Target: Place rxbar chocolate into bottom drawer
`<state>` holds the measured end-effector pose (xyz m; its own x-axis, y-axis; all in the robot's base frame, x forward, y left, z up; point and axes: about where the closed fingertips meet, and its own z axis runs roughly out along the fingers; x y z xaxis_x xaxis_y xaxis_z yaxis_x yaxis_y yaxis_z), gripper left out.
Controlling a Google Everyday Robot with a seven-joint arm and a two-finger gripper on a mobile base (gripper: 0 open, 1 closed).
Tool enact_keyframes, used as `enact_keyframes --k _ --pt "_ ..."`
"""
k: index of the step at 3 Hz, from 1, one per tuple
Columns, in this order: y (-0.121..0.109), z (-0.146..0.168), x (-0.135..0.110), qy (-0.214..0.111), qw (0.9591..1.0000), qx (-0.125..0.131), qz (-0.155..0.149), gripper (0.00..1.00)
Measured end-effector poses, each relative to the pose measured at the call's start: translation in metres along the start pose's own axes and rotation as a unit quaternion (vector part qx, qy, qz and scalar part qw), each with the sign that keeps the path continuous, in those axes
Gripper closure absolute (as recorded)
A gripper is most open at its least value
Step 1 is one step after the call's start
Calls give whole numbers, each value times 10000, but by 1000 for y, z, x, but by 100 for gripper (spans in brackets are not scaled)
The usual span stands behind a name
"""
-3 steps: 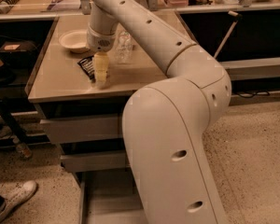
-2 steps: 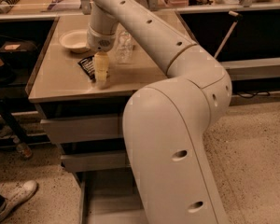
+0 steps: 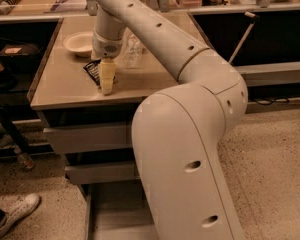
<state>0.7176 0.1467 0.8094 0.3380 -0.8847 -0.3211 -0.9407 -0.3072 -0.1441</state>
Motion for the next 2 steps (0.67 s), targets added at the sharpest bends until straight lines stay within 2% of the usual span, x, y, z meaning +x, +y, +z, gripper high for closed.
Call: enact_keyframes --k 2 --pt "0 0 0 0 10000 0 0 65"
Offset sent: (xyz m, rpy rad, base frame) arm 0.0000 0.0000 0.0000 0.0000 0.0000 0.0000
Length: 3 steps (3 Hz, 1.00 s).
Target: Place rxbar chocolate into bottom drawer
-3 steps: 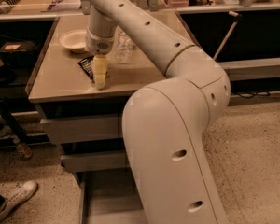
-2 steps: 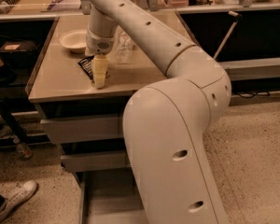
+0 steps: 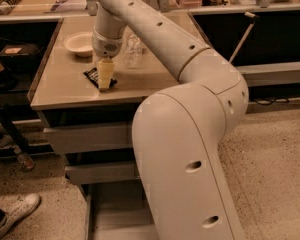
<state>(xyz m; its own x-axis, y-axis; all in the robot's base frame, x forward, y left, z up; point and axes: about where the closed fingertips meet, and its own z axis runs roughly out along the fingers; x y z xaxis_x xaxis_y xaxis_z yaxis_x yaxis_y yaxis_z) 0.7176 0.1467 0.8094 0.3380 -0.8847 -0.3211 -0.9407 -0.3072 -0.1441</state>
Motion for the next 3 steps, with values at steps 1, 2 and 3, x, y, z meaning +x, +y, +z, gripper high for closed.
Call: enact_keyframes --k 1,2,3 --pt "0 0 0 0 10000 0 0 89" --pt "0 0 0 0 10000 0 0 100" --pt "-1 -6 -2 0 10000 1 1 100"
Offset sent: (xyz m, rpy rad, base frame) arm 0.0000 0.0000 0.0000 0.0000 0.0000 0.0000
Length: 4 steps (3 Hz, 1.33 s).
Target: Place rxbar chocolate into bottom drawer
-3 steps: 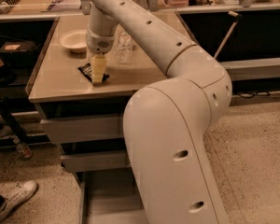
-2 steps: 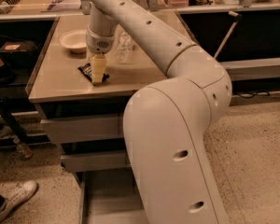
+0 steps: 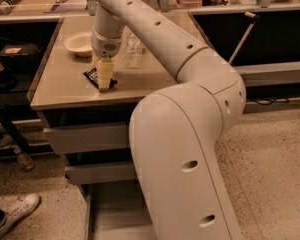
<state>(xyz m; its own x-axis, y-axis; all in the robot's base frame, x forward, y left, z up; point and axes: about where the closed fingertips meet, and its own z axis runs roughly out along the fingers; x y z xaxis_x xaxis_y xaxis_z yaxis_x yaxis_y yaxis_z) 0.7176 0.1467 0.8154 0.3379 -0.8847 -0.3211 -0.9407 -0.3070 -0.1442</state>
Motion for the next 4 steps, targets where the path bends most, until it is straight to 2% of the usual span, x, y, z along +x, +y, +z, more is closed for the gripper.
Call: enact_keyframes --k 1,2,3,4 --pt "8 -24 3 -91 9992 302 246 100" --pt "39 -29 5 -167 9977 404 523 100" --pt "88 -14 7 -195 9968 198 756 100" --pt "88 -14 7 -195 9967 197 757 100"
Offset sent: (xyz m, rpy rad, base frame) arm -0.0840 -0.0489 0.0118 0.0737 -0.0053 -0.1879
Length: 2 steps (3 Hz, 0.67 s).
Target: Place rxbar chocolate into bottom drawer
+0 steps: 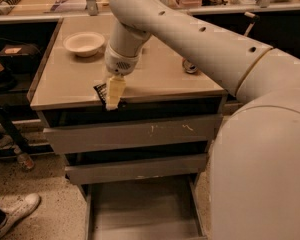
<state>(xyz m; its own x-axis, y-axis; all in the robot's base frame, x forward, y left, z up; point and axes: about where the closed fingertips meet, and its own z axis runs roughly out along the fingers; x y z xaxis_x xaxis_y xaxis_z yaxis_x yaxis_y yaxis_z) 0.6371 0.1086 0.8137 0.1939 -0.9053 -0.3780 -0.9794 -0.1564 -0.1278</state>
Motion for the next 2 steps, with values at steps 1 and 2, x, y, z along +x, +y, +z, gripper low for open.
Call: enact_keyframes --k 1,2 --pt "17 -5 7 81 9999 -53 116 100" --pt "57 -19 17 102 9989 -23 465 100"
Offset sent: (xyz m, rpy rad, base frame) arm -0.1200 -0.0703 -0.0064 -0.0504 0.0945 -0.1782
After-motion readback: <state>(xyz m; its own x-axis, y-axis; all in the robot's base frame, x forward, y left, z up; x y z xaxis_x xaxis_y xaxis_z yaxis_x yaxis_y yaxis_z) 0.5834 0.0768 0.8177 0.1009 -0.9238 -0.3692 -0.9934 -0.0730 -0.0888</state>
